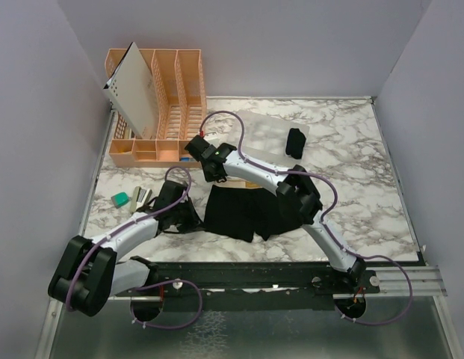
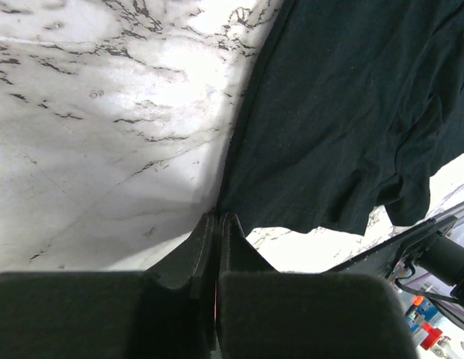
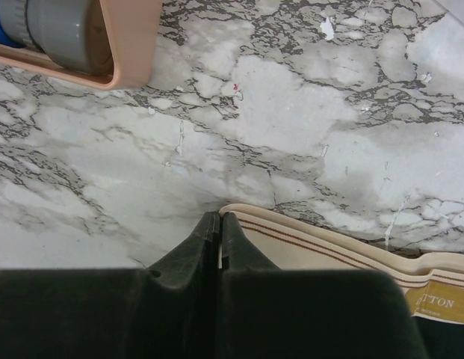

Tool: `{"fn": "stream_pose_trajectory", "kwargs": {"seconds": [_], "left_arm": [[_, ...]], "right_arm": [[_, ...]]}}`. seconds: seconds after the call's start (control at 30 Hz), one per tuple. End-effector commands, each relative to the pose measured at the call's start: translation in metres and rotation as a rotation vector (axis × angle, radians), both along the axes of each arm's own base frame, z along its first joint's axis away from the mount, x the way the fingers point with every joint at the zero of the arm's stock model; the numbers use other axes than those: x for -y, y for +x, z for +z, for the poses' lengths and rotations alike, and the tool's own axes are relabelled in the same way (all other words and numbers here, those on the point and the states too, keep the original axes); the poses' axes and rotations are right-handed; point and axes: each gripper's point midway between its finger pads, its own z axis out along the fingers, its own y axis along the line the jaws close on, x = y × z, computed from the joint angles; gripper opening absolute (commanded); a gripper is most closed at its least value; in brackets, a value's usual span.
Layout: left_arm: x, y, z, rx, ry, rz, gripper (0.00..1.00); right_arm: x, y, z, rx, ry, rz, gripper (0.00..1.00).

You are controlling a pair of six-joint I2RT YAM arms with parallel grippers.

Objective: Roll the underwear
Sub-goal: Fold the underwear at the center of the board.

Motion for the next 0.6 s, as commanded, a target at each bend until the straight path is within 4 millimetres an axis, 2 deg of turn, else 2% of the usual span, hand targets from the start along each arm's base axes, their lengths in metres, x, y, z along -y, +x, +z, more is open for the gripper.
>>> {"fn": "stream_pose_trajectory", "kwargs": {"seconds": [0.0, 0.1, 0.37, 0.57], "left_arm": [[-0.002, -0.003, 0.002, 0.018, -0.007, -0.005, 0.00], [-0.001, 0.003, 0.013, 0.053, -0.017, 0.012, 0.00], [-0.004, 0.018, 0.049, 0.132, -0.016, 0.063, 0.00], [-0.014, 0.020, 0.071, 0.156, 0.026, 0.085, 0.00]], "right_arm": [[0.000, 0.000, 0.003, 0.016, -0.026, 0.016, 0.01], [-0.006, -0.001, 0.018, 0.026, 0.015, 0.030, 0.01], [-0.033, -0.008, 0.072, 0.020, 0.240, 0.077, 0.01], [-0.038, -0.005, 0.102, -0.008, 0.370, 0.077, 0.01]]}}
